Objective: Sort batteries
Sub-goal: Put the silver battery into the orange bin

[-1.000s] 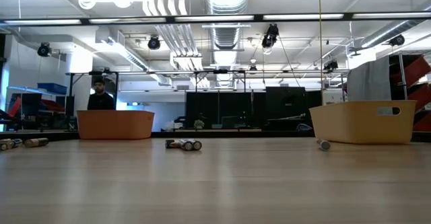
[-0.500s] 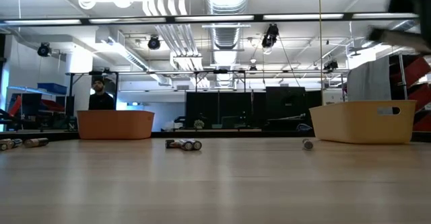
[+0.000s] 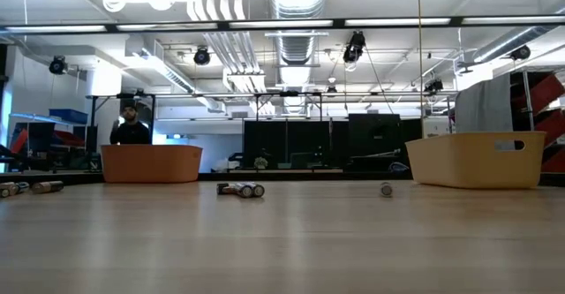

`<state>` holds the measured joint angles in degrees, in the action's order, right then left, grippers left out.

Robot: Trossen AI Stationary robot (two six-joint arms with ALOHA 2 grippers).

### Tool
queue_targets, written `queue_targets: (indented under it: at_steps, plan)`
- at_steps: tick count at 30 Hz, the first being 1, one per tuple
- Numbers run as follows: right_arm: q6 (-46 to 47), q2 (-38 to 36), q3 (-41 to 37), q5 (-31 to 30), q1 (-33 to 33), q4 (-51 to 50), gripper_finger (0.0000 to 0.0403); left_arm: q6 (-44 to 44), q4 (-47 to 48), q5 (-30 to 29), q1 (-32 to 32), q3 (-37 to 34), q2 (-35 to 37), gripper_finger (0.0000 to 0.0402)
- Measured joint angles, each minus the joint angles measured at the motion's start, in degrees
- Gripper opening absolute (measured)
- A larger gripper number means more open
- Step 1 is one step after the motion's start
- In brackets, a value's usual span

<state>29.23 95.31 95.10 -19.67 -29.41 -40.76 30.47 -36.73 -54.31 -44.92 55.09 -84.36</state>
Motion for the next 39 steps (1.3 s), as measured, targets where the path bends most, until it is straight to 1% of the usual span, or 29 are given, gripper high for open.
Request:
queue_targets:
  at_steps: [2, 4, 5, 8, 12, 15, 16, 22, 25, 28, 31, 35, 39]
  plan:
    - [-1.87, -0.1, 1.58, 0.02, 0.64, 2.23, 0.0037, -5.83, -11.2, 2.98, 2.28, -2.39, -0.37, 0.0126]
    - [-3.13, -0.24, 3.3, -0.08, 1.1, 4.0, 0.0037, -10.27, -17.68, 6.03, 4.28, -3.35, -0.68, 0.0136]
    - [-3.44, -0.26, 4.15, -0.1, 1.35, 5.06, 0.0037, -11.71, -19.01, 7.92, 5.2, -3.35, -0.7, 0.0141]
    - [-4.57, -0.26, 6.49, -0.11, 1.87, 6.77, 0.0037, -13.97, -19.14, 13.05, 7.44, -2.59, -0.7, 0.0149]
    - [-5.77, -0.33, 8.72, -0.04, 2.78, 6.89, 0.0037, -16.7, -18.82, 19.29, 9.88, -0.15, -0.7, 0.0151]
    - [-4.55, -0.37, 9.3, 0.12, 3.43, 6.75, 0.0036, -17.62, -18.66, 24.9, 10.87, 1.29, -0.7, 0.0151]
    - [-4.15, -0.34, 9.53, 0.1, 3.58, 6.67, 0.0035, -18.1, -18.68, 25.33, 10.84, 1.58, -0.68, 0.0151]
    - [-2.08, -0.31, 10.79, 0.05, 3.63, 6.87, 0.0038, -20.93, -17.89, 24.53, 10.83, 1.53, -0.5, 0.0151]
    - [0.12, -0.28, 10.83, 0.62, 3.55, 6.54, 0.0045, -23.38, -17.03, 21.27, 10.79, 1.53, -0.44, 0.0151]
    - [2.75, -0.28, 10.56, 0.95, 3.55, 6.49, 0.0043, -25.57, -16.22, 18.29, 10.77, 1.51, -0.15, 0.0151]
    - [4.25, -0.28, 10.5, 0.73, 3.3, 6.37, 0.0036, -25.91, -15.61, 17.77, 10.98, 1.5, 0.26, 0.0151]
    - [5.39, -0.28, 10.45, 0.9, 3.04, 6.28, 0.0037, -24.97, -12.61, 16.63, 11.16, 1.48, 1.31, 0.0151]
    - [5.71, -0.28, 10.44, 1.6, 2.77, 6.38, 0.0038, -25.52, -12.12, 15.43, 11.26, 1.48, 2.02, 0.0151]
